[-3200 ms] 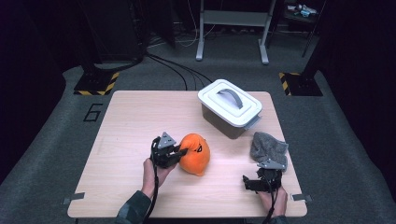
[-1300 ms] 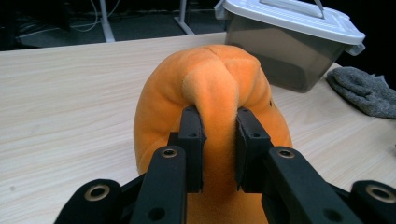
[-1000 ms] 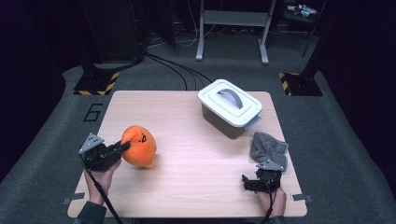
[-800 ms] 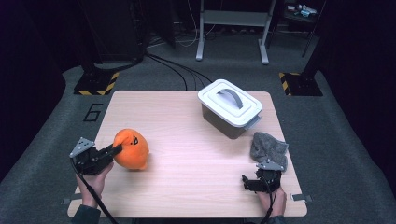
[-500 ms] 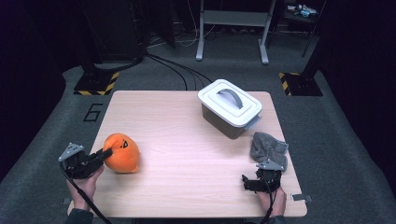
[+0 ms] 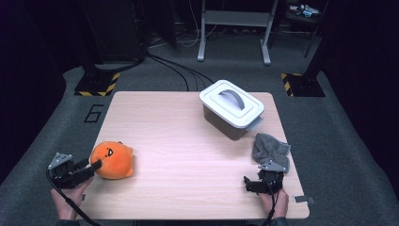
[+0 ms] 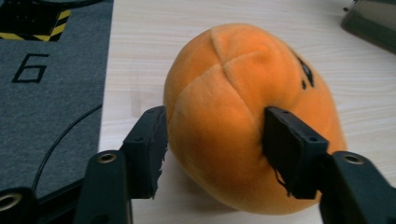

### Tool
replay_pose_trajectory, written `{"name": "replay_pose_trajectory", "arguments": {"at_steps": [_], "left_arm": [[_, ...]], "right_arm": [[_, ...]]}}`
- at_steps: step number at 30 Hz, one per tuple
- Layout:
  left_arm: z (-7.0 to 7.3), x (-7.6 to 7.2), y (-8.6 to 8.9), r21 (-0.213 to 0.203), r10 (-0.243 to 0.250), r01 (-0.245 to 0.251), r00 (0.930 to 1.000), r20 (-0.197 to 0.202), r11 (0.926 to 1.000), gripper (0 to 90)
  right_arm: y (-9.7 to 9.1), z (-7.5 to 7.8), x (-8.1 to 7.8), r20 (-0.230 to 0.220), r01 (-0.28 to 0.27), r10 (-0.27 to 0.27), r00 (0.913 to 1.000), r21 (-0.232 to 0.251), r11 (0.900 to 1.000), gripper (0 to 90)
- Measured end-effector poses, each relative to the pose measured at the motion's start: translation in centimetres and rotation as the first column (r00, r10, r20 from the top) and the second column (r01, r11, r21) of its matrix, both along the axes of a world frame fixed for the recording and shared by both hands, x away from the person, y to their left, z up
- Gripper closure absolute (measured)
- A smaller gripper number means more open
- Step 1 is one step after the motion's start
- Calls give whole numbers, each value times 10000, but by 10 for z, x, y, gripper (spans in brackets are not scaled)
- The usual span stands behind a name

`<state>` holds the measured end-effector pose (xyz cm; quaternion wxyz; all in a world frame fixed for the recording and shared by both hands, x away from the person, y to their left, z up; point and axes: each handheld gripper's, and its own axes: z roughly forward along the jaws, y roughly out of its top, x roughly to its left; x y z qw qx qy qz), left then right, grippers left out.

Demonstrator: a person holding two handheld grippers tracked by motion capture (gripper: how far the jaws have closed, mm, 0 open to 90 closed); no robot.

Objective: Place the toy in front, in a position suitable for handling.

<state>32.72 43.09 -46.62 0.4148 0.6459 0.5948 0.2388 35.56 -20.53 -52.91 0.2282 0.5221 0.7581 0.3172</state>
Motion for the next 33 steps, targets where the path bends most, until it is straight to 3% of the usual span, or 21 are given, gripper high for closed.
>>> {"name": "replay_pose_trajectory", "arguments": {"at_steps": [6, 7, 15, 18, 21, 25, 33], "left_arm": [[-4, -6, 12, -209, 315, -318, 9994, -105, 9993, 318], [-5, -6, 13, -193, 359, -358, 9994, 33, 9992, 310], [5, -12, 17, 19, 338, -339, 9994, 50, 9994, 269], [9, -11, 14, 82, 306, -307, 9994, 176, 9995, 259], [12, -7, 12, 134, 167, -167, 9999, -24, 9998, 252], [17, -7, 6, 193, 72, -76, 9997, 233, 9998, 245], [28, -3, -20, 212, -642, 630, 9962, 595, 9978, 214]], "right_arm": [[0, 0, 0, -9, -11, 11, 10000, 19, 10000, 19], [0, 0, 0, -2, -10, 10, 10000, 22, 10000, 19], [0, 0, 0, -34, 11, -10, 10000, 44, 10000, 19], [0, 0, 0, -41, 3, -3, 10000, 46, 10000, 19], [0, 0, 0, -42, 5, -5, 10000, 46, 10000, 19], [0, 0, 0, 0, -14, 14, 10000, 6, 10000, 20], [0, 0, 0, 34, -70, 70, 10000, -26, 10000, 21]]}}
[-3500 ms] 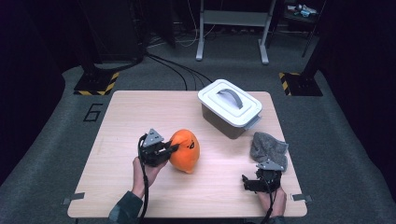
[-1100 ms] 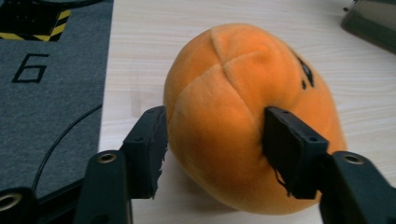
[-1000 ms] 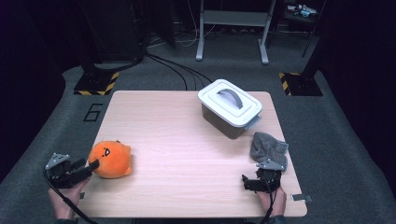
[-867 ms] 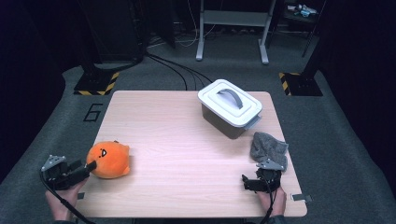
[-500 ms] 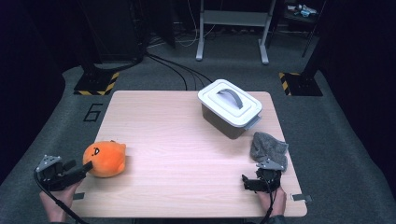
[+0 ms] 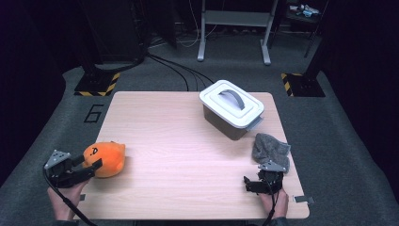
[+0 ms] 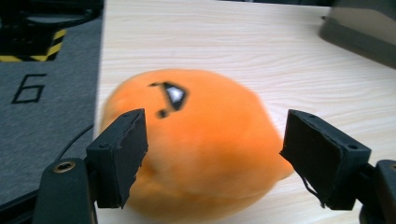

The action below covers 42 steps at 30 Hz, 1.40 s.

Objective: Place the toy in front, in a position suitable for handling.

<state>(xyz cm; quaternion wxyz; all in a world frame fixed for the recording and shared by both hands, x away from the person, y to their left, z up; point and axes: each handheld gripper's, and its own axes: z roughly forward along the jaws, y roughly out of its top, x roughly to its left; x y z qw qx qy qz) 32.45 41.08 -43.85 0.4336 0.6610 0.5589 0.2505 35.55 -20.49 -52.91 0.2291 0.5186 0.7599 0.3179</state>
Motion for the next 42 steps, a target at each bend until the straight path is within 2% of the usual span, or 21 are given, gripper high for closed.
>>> {"name": "replay_pose_trajectory", "arguments": {"at_steps": [2, 6, 10, 12, 16, 17, 20, 26, 30, 32, 33, 34, 36, 37, 39, 40, 41, 42], "left_arm": [[2, 1, -10, 83, -295, 296, 9995, -108, 9995, 200], [6, 4, -28, 184, -715, 714, 9974, 14, 9973, 177], [9, 8, -48, 235, -1349, 1350, 9908, -57, 9906, 149], [10, 10, -59, 280, -1640, 1642, 9864, -79, 9860, 141], [10, 11, -81, 619, -2215, 2225, 9749, -218, 9730, 126], [10, 11, -87, 632, -2286, 2293, 9733, -189, 9713, 124], [7, 12, -102, 723, -2716, 2733, 9619, -324, 9592, 119], [-9, 11, -128, 739, -3401, 3434, 9388, -540, 9363, 118], [-25, 10, -140, 704, -3690, 3742, 9262, -775, 9247, 117], [-35, 10, -144, 728, -3883, 3946, 9174, -876, 9159, 117], [-40, 11, -145, 880, -3954, 4041, 9129, -1016, 9105, 117], [-46, 11, -147, 892, -3920, 4018, 9134, -1096, 9114, 117], [-57, 12, -149, 759, -4045, 4156, 9056, -1279, 9064, 117], [-62, 13, -150, 864, -4008, 4148, 9050, -1425, 9058, 116], [-71, 14, -151, 799, -4040, 4192, 9013, -1564, 9044, 116], [-75, 14, -151, 895, -3948, 4114, 9050, -1584, 9070, 116], [-77, 15, -150, 1076, -3982, 4173, 9029, -1621, 9024, 116], [-80, 16, -150, 956, -3947, 4127, 9042, -1634, 9058, 116]], "right_arm": [[0, 0, 0, -4, 0, 0, 10000, -21, 10000, 20], [1, 0, -1, 33, -30, 30, 10000, -89, 10000, 21], [0, 1, 0, -22, -151, 151, 9999, -129, 9998, 26], [1, 2, -1, -13, -190, 190, 9998, -174, 9997, 26], [1, 4, -2, 13, -305, 305, 9995, 132, 9994, 27], [2, 5, -2, 64, -400, 399, 9992, 83, 9992, 27], [6, 13, -3, 145, -550, 548, 9984, 147, 9984, 28], [11, 33, 1, 331, -903, 895, 9954, 212, 9957, 30], [12, 45, 8, 418, -1102, 1093, 9931, 216, 9937, 30], [13, 51, 12, 502, -1172, 1160, 9920, 219, 9929, 31], [13, 54, 14, 524, -1224, 1211, 9913, 217, 9922, 31], [14, 56, 17, 514, -1256, 1247, 9909, 158, 9919, 31], [15, 61, 21, 595, -1278, 1263, 9902, 212, 9916, 31], [15, 63, 24, 592, -1305, 1291, 9899, 202, 9912, 30], [16, 66, 28, 632, -1298, 1282, 9897, 207, 9913, 27], [16, 68, 31, 639, -1314, 1299, 9895, 197, 9911, 26], [16, 70, 33, 656, -1296, 1282, 9896, 166, 9914, 25], [16, 72, 36, 667, -1300, 1286, 9895, 176, 9914, 26]]}}
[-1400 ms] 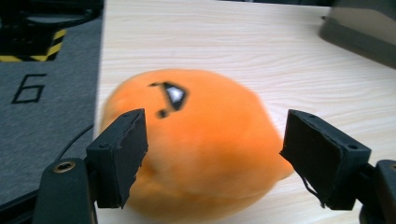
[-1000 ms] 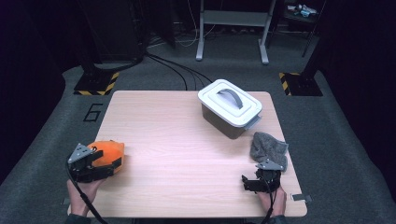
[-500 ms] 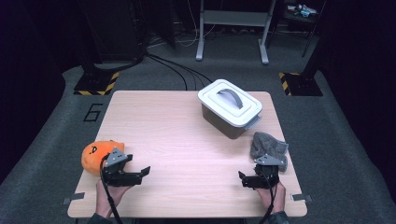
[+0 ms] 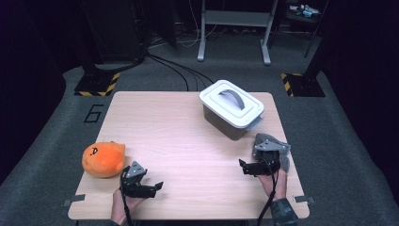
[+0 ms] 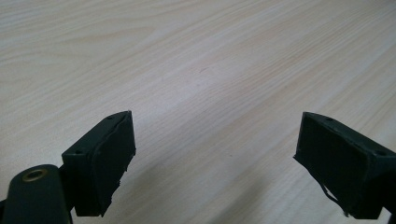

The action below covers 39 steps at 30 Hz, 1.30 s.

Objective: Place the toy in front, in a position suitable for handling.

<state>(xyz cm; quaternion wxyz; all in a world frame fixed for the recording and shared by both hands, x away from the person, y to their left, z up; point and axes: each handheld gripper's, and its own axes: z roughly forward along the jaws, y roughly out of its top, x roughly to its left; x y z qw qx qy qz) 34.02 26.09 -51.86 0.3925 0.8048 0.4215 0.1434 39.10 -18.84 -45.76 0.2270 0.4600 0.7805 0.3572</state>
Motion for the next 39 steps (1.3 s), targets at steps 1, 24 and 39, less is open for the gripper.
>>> {"name": "replay_pose_trajectory", "arguments": {"at_steps": [1, 24, 39], "left_arm": [[-2, 1, 0, 84, 56, -56, 10000, 12, 9999, 116], [-12, 7, -8, 1050, -30, -8, 9993, 360, 9945, 109], [-12, 6, -8, 1094, 11, -56, 9991, 415, 9940, 110]], "right_arm": [[0, 2, 2, 23, 2, -2, 10000, 23, 10000, 25], [5, 55, 65, 400, -349, 342, 9986, 193, 9992, 18], [7, 66, 113, 130, -380, 378, 9992, 88, 9992, 33]]}}
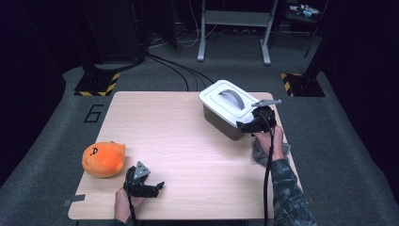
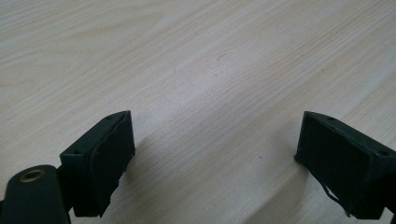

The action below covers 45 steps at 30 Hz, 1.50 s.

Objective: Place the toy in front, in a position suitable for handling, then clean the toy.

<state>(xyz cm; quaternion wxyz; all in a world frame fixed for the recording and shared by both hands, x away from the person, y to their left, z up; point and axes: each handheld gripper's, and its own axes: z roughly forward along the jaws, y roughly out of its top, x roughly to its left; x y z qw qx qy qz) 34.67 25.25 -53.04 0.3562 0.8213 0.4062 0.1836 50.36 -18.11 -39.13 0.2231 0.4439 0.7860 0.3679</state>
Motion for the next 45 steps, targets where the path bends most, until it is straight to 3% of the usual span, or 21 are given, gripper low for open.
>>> {"name": "replay_pose_trajectory", "arguments": {"at_steps": [16, 20, 35, 40, 41, 42, 45], "left_arm": [[0, 0, 0, -7, -40, 40, 10000, -48, 10000, 111], [0, -1, 0, -54, -20, 19, 10000, -77, 10000, 111], [0, -1, 0, -42, -48, 48, 10000, -72, 10000, 111], [0, -1, 0, 0, -60, 60, 10000, -21, 10000, 111], [0, -1, 0, 0, -49, 49, 10000, -27, 10000, 111], [0, 0, 0, 11, -99, 99, 9999, -22, 10000, 111], [1, 0, 0, 49, -151, 151, 9999, -38, 9999, 111]], "right_arm": [[8, 5, 29, -223, 102, -104, 9997, -78, 9999, 55], [9, 4, 36, -176, 99, -101, 9998, -141, 9999, 113], [5, -3, 54, -377, 369, -360, 9986, 239, 9990, 188], [5, -4, 60, -183, 229, -228, 9996, 78, 9997, 211], [7, -3, 61, -280, 392, -384, 9989, 298, 9988, 216], [6, -4, 63, -175, 224, -220, 9996, 248, 9994, 217], [9, -3, 66, -255, 384, -375, 9990, 381, 9985, 241]]}}
